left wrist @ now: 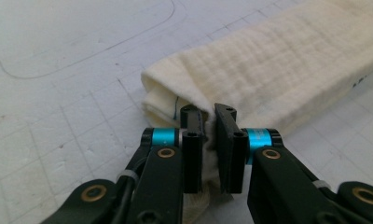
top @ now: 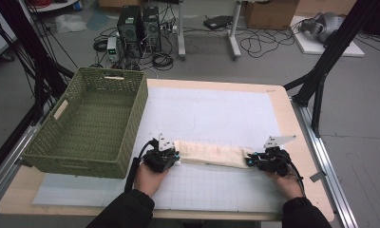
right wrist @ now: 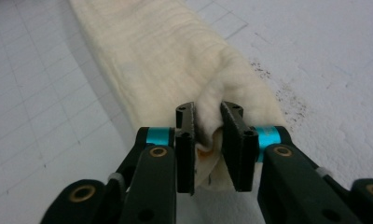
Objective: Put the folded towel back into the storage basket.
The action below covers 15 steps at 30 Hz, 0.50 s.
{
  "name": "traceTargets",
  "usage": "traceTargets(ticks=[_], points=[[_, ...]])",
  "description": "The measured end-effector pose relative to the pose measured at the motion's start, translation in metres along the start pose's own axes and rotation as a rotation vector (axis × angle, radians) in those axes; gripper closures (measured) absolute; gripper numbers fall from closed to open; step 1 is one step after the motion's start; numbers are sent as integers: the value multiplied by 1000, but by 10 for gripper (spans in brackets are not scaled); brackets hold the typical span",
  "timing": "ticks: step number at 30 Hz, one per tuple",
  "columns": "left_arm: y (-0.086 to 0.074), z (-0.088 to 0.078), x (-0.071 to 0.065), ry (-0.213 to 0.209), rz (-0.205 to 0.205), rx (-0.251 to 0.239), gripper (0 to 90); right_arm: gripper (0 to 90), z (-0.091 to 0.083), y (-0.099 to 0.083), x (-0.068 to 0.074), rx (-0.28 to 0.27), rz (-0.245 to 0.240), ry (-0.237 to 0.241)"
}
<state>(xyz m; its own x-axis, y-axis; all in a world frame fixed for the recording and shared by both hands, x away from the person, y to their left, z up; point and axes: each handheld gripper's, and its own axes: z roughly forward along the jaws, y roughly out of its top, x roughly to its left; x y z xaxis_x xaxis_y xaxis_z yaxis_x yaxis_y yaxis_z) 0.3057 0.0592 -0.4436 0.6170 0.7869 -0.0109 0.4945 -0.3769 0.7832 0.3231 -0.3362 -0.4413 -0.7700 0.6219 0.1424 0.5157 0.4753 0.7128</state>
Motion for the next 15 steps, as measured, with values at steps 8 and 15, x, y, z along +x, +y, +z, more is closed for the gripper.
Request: traceTargets(ticks=[8, 15], points=[[-5, -15, 6, -6, -14, 16, 833, 774, 4, 5, 6, -1, -15, 17], [4, -22, 4, -12, 19, -60, 662, 638, -17, 11, 1, -77, 3, -79]])
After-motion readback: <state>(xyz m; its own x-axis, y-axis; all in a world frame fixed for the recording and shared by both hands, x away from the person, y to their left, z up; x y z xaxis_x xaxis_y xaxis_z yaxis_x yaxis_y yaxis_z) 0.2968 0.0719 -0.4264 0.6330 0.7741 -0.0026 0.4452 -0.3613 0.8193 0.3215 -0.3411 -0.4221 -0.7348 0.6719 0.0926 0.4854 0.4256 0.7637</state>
